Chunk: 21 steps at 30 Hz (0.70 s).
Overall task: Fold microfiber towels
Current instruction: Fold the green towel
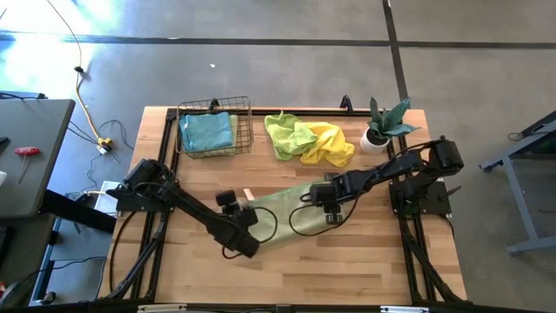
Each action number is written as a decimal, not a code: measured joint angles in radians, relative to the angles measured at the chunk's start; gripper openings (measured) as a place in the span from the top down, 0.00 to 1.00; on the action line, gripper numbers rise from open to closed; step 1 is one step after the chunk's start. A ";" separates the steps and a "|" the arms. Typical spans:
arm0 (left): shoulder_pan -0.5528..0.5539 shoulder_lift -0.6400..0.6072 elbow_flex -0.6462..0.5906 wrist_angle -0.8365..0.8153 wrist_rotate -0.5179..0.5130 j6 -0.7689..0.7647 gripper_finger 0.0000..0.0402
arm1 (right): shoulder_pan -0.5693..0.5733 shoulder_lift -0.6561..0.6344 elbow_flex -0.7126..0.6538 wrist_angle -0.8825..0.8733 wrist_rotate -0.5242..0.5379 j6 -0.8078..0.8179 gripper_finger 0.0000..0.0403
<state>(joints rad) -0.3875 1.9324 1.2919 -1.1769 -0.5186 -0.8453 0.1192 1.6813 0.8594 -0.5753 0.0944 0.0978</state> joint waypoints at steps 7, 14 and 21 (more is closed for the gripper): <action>-0.009 0.000 0.001 0.058 0.059 0.036 0.81 | -0.002 -0.027 -0.008 -0.022 -0.076 0.013 0.64; 0.000 0.000 0.035 0.016 -0.007 0.024 0.81 | 0.000 -0.077 0.044 -0.176 -0.049 0.048 0.64; -0.004 -0.002 0.090 0.218 0.001 0.203 0.81 | 0.000 -0.134 0.060 -0.182 -0.036 0.070 0.64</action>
<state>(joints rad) -0.3916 1.9308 1.3823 -0.9585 -0.5174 -0.6427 0.1188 1.5473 0.9198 -0.7576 0.0583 0.1680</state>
